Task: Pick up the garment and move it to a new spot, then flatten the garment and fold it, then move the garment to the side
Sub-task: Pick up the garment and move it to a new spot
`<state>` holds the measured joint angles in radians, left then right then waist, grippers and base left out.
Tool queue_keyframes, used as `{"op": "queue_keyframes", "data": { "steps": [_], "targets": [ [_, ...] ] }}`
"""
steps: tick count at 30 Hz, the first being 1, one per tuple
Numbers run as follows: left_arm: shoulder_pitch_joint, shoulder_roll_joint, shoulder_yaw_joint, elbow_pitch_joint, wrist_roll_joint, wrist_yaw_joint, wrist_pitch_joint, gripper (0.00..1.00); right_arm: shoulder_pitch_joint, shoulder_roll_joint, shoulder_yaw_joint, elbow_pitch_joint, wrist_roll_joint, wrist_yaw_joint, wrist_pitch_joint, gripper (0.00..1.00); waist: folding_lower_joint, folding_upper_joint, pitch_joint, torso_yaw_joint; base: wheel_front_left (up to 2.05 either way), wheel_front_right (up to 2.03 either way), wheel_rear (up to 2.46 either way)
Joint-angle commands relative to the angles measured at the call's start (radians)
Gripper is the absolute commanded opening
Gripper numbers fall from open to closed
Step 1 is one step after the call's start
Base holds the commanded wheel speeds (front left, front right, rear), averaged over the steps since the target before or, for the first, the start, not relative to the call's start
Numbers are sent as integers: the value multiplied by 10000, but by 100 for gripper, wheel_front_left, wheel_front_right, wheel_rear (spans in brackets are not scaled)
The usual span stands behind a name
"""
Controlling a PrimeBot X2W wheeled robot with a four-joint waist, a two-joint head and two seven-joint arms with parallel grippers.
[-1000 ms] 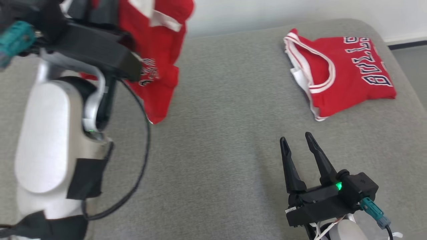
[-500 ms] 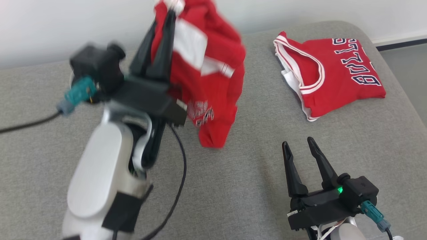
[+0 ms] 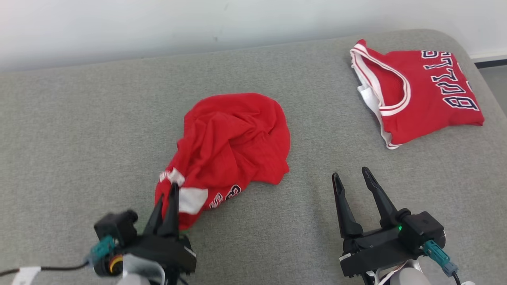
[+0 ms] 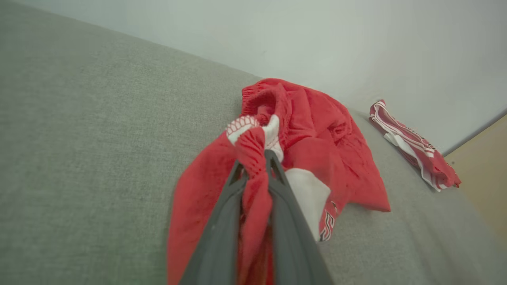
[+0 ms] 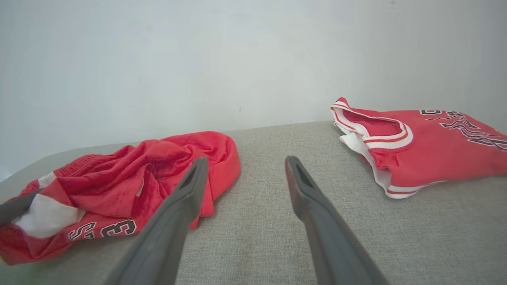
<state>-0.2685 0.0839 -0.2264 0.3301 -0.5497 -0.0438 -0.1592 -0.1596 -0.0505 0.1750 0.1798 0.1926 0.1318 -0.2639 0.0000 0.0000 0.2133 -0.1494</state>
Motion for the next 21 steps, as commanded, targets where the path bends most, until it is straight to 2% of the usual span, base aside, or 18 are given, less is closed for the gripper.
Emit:
{"op": "queue_keyframes", "data": {
  "steps": [1, 6, 7, 8, 9, 21],
  "targets": [
    [82, -28, -8, 29, -41, -17, -97, 0, 44, 4, -3, 14, -24, -18, -5, 100, 0, 0, -5, 49, 0, 0, 0],
    [413, -85, -104, 492, 49, -20, -595, 0, 177, 4, 27, 87, -99, -18, -4, 100, 0, 0, -214, 234, 0, 0, 0],
    [423, -86, -104, 533, 122, 2, -679, 14, 221, 4, 34, 106, -111, -18, -4, 100, 0, 0, -289, 272, 0, 0, 0],
    [425, -88, -75, 538, 170, 32, -751, 86, 250, 2, 49, 119, -116, -18, -4, 100, 0, 0, -340, 299, 0, 0, 0],
    [418, -99, -28, 519, 179, 62, -814, 100, 254, 1, 38, 128, -125, -18, -4, 100, 0, 0, -401, 336, 0, 0, 0],
    [898, 129, 472, -220, 870, 85, -1067, 100, 636, 1, -87, 55, -92, -18, -4, 100, 0, 0, -975, 747, 0, 0, 0]
  ]
}}
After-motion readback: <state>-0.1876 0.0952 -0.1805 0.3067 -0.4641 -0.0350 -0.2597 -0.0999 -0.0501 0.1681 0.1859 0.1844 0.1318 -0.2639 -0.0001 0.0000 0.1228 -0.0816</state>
